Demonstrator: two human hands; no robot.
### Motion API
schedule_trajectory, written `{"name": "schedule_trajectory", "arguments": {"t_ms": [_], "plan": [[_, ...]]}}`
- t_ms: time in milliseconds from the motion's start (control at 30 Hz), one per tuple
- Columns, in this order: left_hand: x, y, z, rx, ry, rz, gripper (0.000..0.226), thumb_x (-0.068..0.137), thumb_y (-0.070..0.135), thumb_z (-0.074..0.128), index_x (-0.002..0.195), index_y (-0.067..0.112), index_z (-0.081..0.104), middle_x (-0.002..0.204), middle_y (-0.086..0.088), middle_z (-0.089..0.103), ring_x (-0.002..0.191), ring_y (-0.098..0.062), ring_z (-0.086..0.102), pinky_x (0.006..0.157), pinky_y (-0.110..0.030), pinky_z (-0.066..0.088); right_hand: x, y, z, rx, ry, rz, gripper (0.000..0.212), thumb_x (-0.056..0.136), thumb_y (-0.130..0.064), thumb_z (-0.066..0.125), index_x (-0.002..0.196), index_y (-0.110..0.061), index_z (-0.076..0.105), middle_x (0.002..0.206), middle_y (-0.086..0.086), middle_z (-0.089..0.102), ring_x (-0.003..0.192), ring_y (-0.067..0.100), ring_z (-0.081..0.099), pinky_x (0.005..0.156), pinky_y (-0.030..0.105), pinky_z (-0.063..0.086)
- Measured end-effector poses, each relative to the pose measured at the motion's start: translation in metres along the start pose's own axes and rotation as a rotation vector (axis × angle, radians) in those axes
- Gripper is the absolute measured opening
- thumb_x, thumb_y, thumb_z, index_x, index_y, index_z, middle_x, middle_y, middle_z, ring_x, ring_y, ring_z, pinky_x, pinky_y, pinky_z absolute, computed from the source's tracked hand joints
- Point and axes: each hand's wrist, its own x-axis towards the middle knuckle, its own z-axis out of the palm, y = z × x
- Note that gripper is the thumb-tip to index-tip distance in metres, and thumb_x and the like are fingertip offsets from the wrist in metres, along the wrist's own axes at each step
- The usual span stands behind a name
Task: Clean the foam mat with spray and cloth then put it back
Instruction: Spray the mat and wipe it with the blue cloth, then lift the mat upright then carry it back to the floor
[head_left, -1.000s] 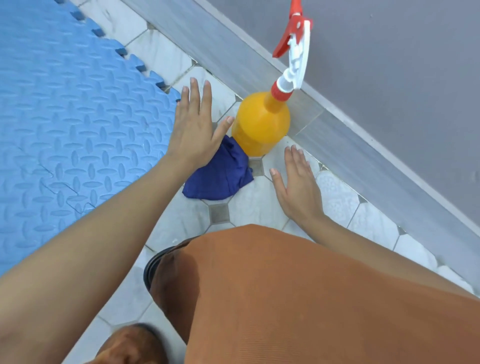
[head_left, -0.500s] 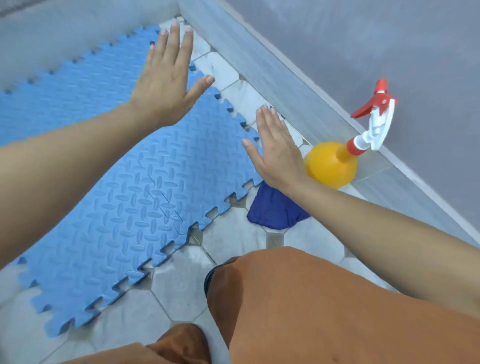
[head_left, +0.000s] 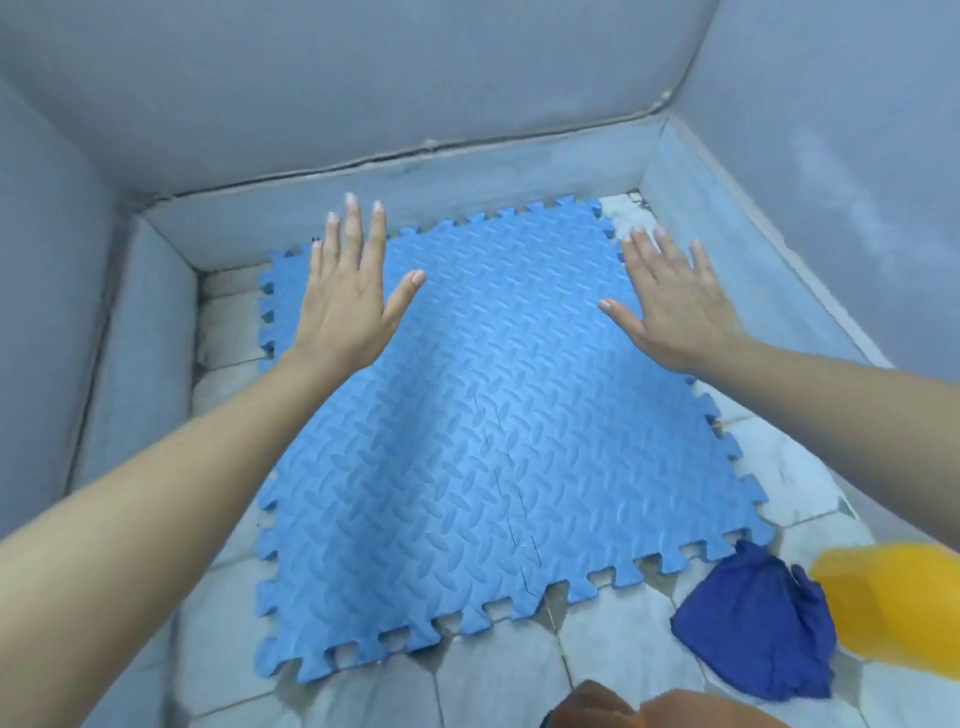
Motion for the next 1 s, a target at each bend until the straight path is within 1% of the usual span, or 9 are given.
{"name": "schedule_trajectory", "arguments": {"t_ms": [133, 267, 400, 500, 633, 733, 800, 900, 1000], "plan": [[-0.033, -0.041, 0.027, -0.018, -0.086, -0.209, 0.074, 0.095, 0.058, 0.027, 0.153, 0.017, 0.007, 0.16, -0.012, -0.006, 0.147, -0.034, 0.0, 0.117, -0.05, 0.008, 0.031, -0.041, 0.027, 0.059, -0.169, 0.045, 0.071, 0.096, -0.066, 0.021, 0.154, -0.027, 0.018, 0.165, 0.0, 0.01, 0.152, 0.027, 0.003, 0.111, 0.069, 0.013], [-0.052, -0.064, 0.041, 0.017, -0.157, -0.287, 0.072, 0.094, 0.057, 0.032, 0.153, 0.022, 0.009, 0.16, -0.009, -0.007, 0.147, -0.034, 0.003, 0.115, -0.054, 0.016, 0.04, -0.057, 0.062, 0.156, -0.373, 0.243, 0.079, 0.088, -0.075, 0.035, 0.154, -0.037, 0.013, 0.166, 0.0, -0.003, 0.152, 0.03, -0.006, 0.11, 0.073, 0.012], [-0.056, -0.104, 0.065, 0.035, -0.219, -0.45, 0.077, 0.09, 0.062, 0.038, 0.152, 0.03, 0.006, 0.16, -0.006, -0.012, 0.145, -0.038, 0.002, 0.111, -0.061, 0.019, 0.043, -0.046, 0.091, 0.229, -0.389, 0.357, 0.093, 0.072, -0.087, 0.046, 0.15, -0.044, 0.018, 0.165, 0.0, -0.011, 0.151, 0.032, -0.009, 0.107, 0.074, 0.013], [-0.064, -0.124, 0.078, -0.027, -0.328, -0.73, 0.1, 0.078, 0.072, 0.05, 0.152, 0.028, -0.001, 0.159, -0.01, -0.012, 0.141, -0.045, 0.014, 0.107, -0.062, 0.026, 0.044, -0.025, 0.094, 0.298, -0.37, 0.493, 0.104, 0.065, -0.088, 0.054, 0.149, -0.037, 0.021, 0.164, 0.005, -0.012, 0.15, 0.035, -0.005, 0.107, 0.072, 0.019], [-0.056, -0.141, 0.082, -0.256, -0.423, -1.061, 0.126, 0.049, 0.084, 0.066, 0.142, 0.008, 0.028, 0.142, -0.02, 0.035, 0.119, -0.04, 0.049, 0.094, -0.049, 0.047, 0.062, -0.016, 0.096, 0.401, -0.348, 0.641, 0.118, 0.062, -0.084, 0.062, 0.153, -0.031, 0.01, 0.164, 0.014, 0.0, 0.149, 0.036, 0.011, 0.109, 0.067, 0.019], [-0.04, -0.144, 0.085, -0.451, -0.299, -1.196, 0.111, 0.057, 0.071, 0.073, 0.14, 0.006, 0.035, 0.141, -0.014, 0.04, 0.121, -0.037, 0.048, 0.094, -0.05, 0.048, 0.075, -0.011, 0.094, 0.497, -0.277, 0.833, 0.111, 0.065, -0.081, 0.061, 0.151, -0.027, 0.017, 0.158, 0.019, 0.022, 0.141, 0.04, 0.029, 0.109, 0.061, 0.021], [-0.032, -0.14, 0.087, -0.531, -0.249, -1.279, 0.118, 0.058, 0.07, 0.074, 0.145, 0.007, 0.027, 0.147, -0.013, 0.036, 0.129, -0.037, 0.042, 0.097, -0.053, 0.044, 0.082, -0.003, 0.092, 0.529, -0.273, 0.929, 0.105, 0.068, -0.079, 0.06, 0.147, -0.021, 0.022, 0.147, 0.018, 0.042, 0.135, 0.04, 0.036, 0.107, 0.057, 0.024], [-0.027, -0.135, 0.079, -0.62, -0.21, -1.353, 0.123, 0.049, 0.074, 0.075, 0.144, 0.01, 0.031, 0.144, -0.01, 0.039, 0.127, -0.034, 0.043, 0.098, -0.05, 0.042, 0.091, 0.014, 0.088, 0.588, -0.262, 0.991, 0.101, 0.068, -0.078, 0.059, 0.143, -0.015, 0.033, 0.141, 0.016, 0.048, 0.132, 0.038, 0.042, 0.108, 0.053, 0.031], [-0.027, -0.133, 0.062, -0.764, -0.229, -1.41, 0.081, 0.061, 0.074, 0.068, 0.115, 0.016, 0.052, 0.099, -0.002, 0.053, 0.082, -0.021, 0.051, 0.073, -0.032, 0.042, 0.093, 0.03, 0.078, 0.804, -0.241, 1.03, 0.089, 0.069, -0.076, 0.059, 0.13, -0.012, 0.054, 0.134, 0.013, 0.057, 0.122, 0.036, 0.053, 0.104, 0.045, 0.042]]}}
